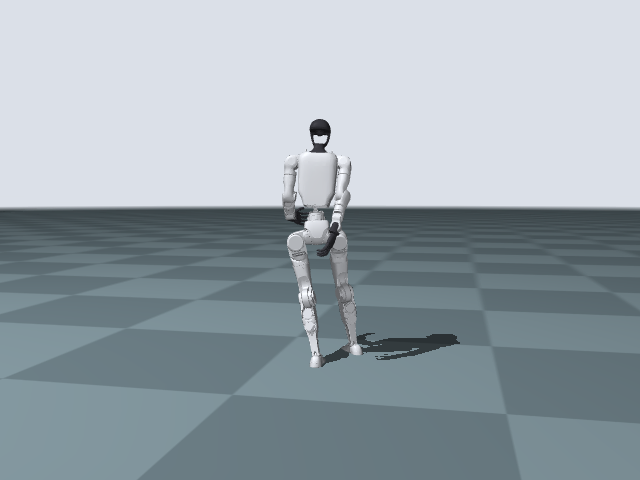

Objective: Walk run

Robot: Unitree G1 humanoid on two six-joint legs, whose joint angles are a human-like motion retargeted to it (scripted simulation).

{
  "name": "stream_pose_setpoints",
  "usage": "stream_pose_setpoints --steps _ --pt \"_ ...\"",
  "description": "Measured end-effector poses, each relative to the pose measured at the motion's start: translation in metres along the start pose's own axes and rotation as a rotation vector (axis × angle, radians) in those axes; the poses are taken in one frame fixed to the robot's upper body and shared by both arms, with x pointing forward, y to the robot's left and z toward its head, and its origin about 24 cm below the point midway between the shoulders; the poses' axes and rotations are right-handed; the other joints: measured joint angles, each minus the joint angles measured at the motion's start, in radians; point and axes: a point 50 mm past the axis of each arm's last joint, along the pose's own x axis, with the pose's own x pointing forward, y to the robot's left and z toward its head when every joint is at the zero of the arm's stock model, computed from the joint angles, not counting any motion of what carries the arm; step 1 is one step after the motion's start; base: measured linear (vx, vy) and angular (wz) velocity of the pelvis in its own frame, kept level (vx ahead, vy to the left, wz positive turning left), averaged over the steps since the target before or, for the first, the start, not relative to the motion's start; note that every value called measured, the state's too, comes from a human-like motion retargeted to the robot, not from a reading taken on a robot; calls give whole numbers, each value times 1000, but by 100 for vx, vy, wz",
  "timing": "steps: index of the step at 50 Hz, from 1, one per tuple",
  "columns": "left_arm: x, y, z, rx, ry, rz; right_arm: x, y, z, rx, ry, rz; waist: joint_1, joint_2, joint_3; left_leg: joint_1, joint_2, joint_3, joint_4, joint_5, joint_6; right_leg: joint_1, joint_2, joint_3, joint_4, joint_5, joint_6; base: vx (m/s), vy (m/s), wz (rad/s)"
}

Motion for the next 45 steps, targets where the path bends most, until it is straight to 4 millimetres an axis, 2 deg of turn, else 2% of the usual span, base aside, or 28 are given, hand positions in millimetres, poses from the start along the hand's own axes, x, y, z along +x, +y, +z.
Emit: stream_pose_setpoints --steps 2,3,5,7,8,10,11,12,13,14,15,17,18,19,22,23,25,28,30,33,36,37,38,39,41,42,43,45 --pt "-2 7 4 36 -8 10 1 14 -9 -46 48 97 11 -15 27 56 -22 -22 5 8 0 -8 -7 60 -110 -42 39 83 -19 106" --pt "-4 10 4 42 -6 27 1 16 -11 -80 65 135 15 -20 38 86 -35 -32 7 19 0 -5 -15 71 -155 -71 118 75 -12 77" --pt "-14 14 -2 32 17 74 0 14 -9 -163 90 190 22 -36 53 146 -49 -40 13 52 -23 -5 -41 -76 -183 -81 203 79 -17 61" --pt "-28 15 -14 -16 60 135 -3 -1 -1 -253 113 173 15 -46 36 169 -61 -38 33 128 -73 20 -22 -80 -149 -6 179 99 -22 73" --pt "-36 14 -21 -46 85 163 -5 -11 4 -286 118 134 5 -50 24 175 -68 -41 61 183 -109 33 -25 -91 -119 35 186 110 -24 136" --pt "-50 10 -34 -98 137 205 -9 -32 18 -326 96 21 -56 -7 12 148 -58 -94 194 350 -221 54 18 1 -51 -17 143 89 -16 213" --pt "-52 3 -42 -130 169 211 -13 -45 28 -317 66 -44 -57 23 11 104 -31 -68 293 441 -339 53 34 -10 -11 -38 118 76 -7 226" --pt "-54 -3 -49 -160 200 220 -17 -58 39 -306 37 -104 -67 43 7 54 4 -14 390 520 -438 55 31 -29 23 -61 98 94 -4 224" --pt "-56 -8 -55 -183 228 238 -23 -71 50 -294 12 -155 -91 41 0 -6 55 97 487 574 -502 65 -7 -64 49 -89 88 91 -3 250" --pt "-55 -12 -57 -195 241 246 -29 -83 63 -269 -18 -197 -109 27 -8 -61 92 198 575 619 -524 76 -61 -136 62 -105 80 71 -1 270" --pt "-53 -14 -59 -203 246 250 -36 -93 78 -237 -53 -231 -124 8 -16 -113 123 294 658 660 -524 88 -123 -226 69 -115 73 51 -24 195" --pt "-58 -15 -61 -205 263 240 -45 -103 101 -185 -116 -260 -72 -12 -17 -184 165 311 775 516 -476 156 -55 -249 35 -109 2 67 -47 98" --pt "-59 -16 -62 -204 267 227 -52 -111 114 -173 -161 -284 -49 -29 -16 -223 196 378 817 442 -409 184 -58 -259 25 -108 -9 72 -34 75" --pt "-60 -16 -62 -201 266 221 -61 -119 129 -181 -210 -316 -19 -48 -12 -268 203 422 836 387 -374 208 -66 -272 12 -101 -16 56 -19 63" --pt "-62 -17 -60 -178 255 228 -92 -142 172 -275 -334 -441 69 -104 -4 -411 196 504 807 258 -320 275 -98 -316 -33 -83 -22 62 -12 54" --pt "-62 -18 -58 -169 250 229 -103 -149 186 -318 -368 -488 96 -113 -4 -463 191 509 771 221 -294 296 -96 -328 -51 -83 -23 61 -9 65" --pt "-61 -19 -56 -158 238 236 -124 -158 212 -400 -430 -571 147 -125 -4 -542 207 535 653 165 -203 338 -85 -368 -84 -90 -28 54 -10 69" --pt "-61 -19 -53 -168 216 263 -153 -162 246 -477 -530 -661 186 -125 -5 -586 283 634 388 138 -92 395 -53 -465 -116 -115 -40 70 -7 86" --pt "-61 -19 -52 -183 204 290 -169 -160 265 -495 -606 -702 205 -134 -11 -600 277 706 196 73 -50 425 -36 -482 -124 -129 -43 62 -7 90" --pt "-61 -20 -54 -207 201 351 -183 -152 285 -463 -734 -733 173 -137 -29 -561 207 781 -11 -6 -4 476 -14 -569 -121 -121 -36 90 -2 145" --pt "-64 -22 -58 -236 222 416 -180 -139 292 -433 -829 -733 183 -160 -39 -491 182 791 -26 -22 0 532 -5 -583 -78 -35 8 89 -14 67" --pt "-65 -23 -60 -240 228 431 -175 -134 291 -430 -849 -728 204 -174 -43 -464 196 818 -8 -16 0 547 -11 -579 -53 24 30 110 -18 -37" --pt "-67 -22 -61 -243 232 442 -167 -129 288 -433 -859 -718 234 -185 -45 -431 222 870 -4 37 0 563 -17 -578 -20 107 51 121 -18 -18" --pt "-68 -21 -61 -242 232 446 -158 -124 282 -440 -858 -706 239 -182 -54 -412 229 847 -4 63 0 567 -9 -588 24 203 62 117 -21 30" --pt "-69 -18 -60 -237 227 443 -136 -116 265 -469 -813 -671 215 -156 -64 -400 222 693 21 58 0 535 50 -560 160 400 64 113 -6 137" --pt "-67 -16 -59 -236 221 437 -124 -114 254 -483 -765 -651 193 -144 -57 -402 212 609 57 38 0 496 75 -533 280 463 59 117 20 213" --pt "-61 -13 -56 -236 209 423 -113 -113 241 -483 -702 -634 165 -140 -38 -404 185 544 108 11 0 435 67 -535 466 467 53 98 25 226" --pt "-48 -10 -51 -213 196 371 -88 -112 209 -452 -564 -580 161 -60 -32 -362 237 515 115 -5 0 354 195 -461 551 468 68 77 25 208"
